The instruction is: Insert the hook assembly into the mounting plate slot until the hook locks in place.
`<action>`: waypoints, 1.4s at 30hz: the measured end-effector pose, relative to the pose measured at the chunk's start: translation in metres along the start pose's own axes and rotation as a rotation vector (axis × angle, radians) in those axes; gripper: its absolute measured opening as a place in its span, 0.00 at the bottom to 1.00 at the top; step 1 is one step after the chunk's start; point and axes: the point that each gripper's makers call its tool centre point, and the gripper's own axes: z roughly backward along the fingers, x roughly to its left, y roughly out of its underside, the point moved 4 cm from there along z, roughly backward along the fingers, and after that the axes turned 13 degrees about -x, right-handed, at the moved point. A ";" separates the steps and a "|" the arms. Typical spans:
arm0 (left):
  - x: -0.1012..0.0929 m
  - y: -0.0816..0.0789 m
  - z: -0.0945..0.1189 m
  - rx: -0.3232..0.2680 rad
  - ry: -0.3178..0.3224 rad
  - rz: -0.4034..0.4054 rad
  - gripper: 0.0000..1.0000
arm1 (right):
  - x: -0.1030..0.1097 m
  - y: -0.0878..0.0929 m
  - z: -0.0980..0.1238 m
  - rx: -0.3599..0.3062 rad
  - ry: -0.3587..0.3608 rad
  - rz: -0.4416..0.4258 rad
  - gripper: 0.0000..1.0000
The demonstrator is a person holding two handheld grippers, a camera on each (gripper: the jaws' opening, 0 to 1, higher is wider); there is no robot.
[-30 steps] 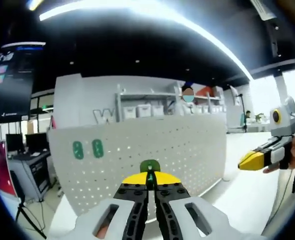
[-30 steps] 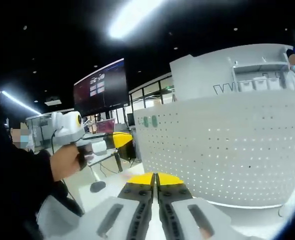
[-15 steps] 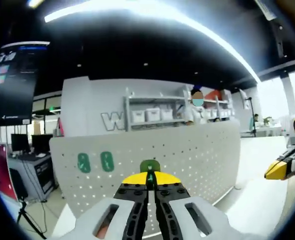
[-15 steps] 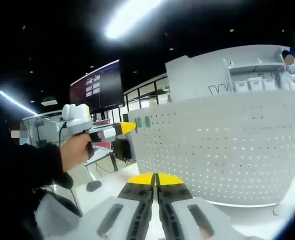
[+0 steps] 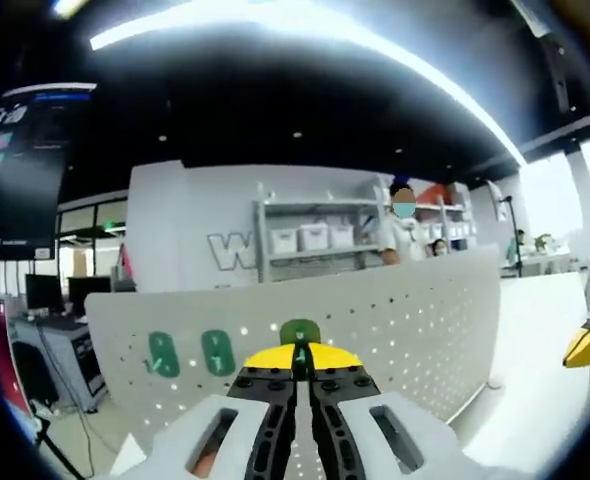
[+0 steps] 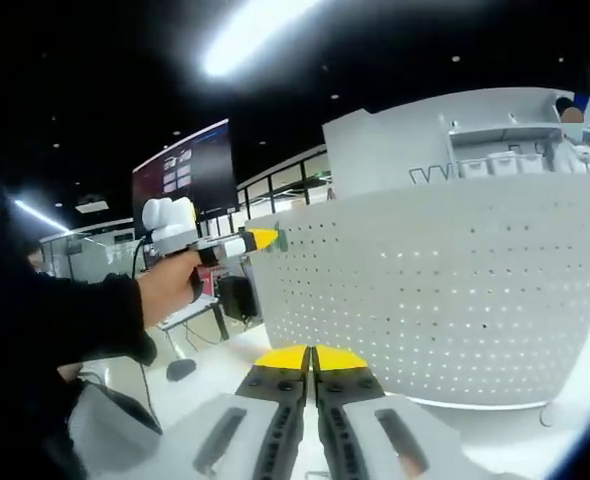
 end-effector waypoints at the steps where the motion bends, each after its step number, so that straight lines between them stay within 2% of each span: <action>1: 0.000 0.000 -0.002 -0.009 -0.003 -0.003 0.03 | -0.001 0.000 0.000 0.001 0.001 -0.001 0.00; 8: 0.006 0.011 -0.013 -0.006 -0.023 -0.016 0.03 | -0.004 0.004 -0.001 0.011 0.009 -0.006 0.00; 19: 0.015 0.017 -0.027 -0.028 -0.040 -0.013 0.03 | -0.007 0.011 -0.002 0.042 0.020 -0.006 0.00; 32: 0.019 0.025 -0.035 -0.036 -0.047 -0.015 0.03 | -0.007 0.015 -0.007 0.064 0.020 0.001 0.00; 36: 0.019 0.026 -0.036 -0.040 -0.047 -0.027 0.03 | -0.007 0.017 -0.007 0.071 0.021 -0.001 0.00; 42: 0.017 0.027 -0.037 -0.038 -0.054 -0.107 0.03 | -0.006 0.020 -0.008 0.080 0.018 0.001 0.00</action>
